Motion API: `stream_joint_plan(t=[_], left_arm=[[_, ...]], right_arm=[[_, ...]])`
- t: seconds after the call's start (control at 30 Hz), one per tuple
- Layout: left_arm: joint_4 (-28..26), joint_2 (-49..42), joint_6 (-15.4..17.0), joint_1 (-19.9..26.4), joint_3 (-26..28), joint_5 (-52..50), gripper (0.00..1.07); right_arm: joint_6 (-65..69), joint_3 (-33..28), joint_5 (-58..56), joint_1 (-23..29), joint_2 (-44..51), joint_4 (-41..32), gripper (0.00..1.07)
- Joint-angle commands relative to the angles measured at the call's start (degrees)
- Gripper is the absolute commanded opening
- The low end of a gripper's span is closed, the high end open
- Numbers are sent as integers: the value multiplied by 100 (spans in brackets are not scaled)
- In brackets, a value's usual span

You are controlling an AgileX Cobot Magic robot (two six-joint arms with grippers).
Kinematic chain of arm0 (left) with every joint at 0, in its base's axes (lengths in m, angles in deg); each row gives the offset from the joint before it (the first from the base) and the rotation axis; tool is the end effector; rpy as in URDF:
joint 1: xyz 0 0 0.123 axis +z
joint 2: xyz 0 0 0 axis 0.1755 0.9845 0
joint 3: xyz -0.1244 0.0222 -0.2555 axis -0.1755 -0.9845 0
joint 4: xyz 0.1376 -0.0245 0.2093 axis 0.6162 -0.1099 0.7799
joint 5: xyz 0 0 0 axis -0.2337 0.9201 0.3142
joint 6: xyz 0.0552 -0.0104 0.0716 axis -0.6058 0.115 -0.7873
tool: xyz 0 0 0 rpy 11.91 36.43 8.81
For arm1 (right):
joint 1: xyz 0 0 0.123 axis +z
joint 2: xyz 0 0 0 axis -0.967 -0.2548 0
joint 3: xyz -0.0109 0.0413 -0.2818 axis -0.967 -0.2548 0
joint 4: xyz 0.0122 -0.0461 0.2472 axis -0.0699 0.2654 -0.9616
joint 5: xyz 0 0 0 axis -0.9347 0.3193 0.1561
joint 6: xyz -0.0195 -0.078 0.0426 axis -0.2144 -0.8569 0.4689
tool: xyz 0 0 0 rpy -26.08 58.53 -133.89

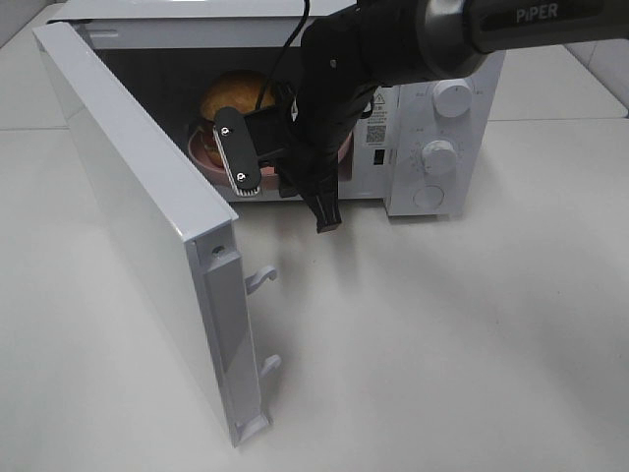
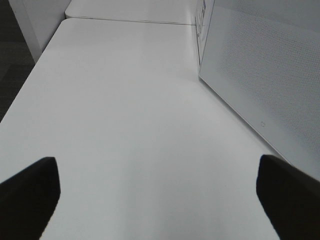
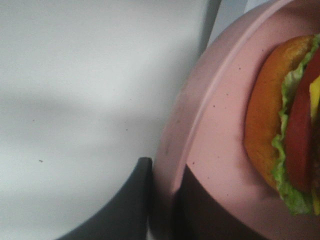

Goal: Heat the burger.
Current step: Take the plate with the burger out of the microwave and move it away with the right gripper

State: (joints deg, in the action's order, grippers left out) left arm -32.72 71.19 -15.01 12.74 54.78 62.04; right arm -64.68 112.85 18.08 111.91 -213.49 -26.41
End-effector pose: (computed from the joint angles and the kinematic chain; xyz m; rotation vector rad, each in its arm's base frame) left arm -0.0078 -0.0039 0.2810 -0.0439 2.0306 -0.0249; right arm 0.3849 0.2785 0.1661 -2.1546 1.4500 -0.3545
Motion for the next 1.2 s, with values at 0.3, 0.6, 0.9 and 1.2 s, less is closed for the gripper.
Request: stream_joint_plan(t=[0.3,0.6,0.9,1.2], left_arm=[[11,-74,0,23,-6,0,100],[11,-74,0,23,-6,0,100],[11,-74,0,23,-6,0,100],[11,-74,0,23,-6,0,100]], right_arm=[[-733,-355,292,-223,579,-464,0],[-1387,-785,298,-309,1037,-825,0],[-1662,-1324,418,-355,1490,-928,0],[-1673,-2252,785,-355,2057,-825,0]])
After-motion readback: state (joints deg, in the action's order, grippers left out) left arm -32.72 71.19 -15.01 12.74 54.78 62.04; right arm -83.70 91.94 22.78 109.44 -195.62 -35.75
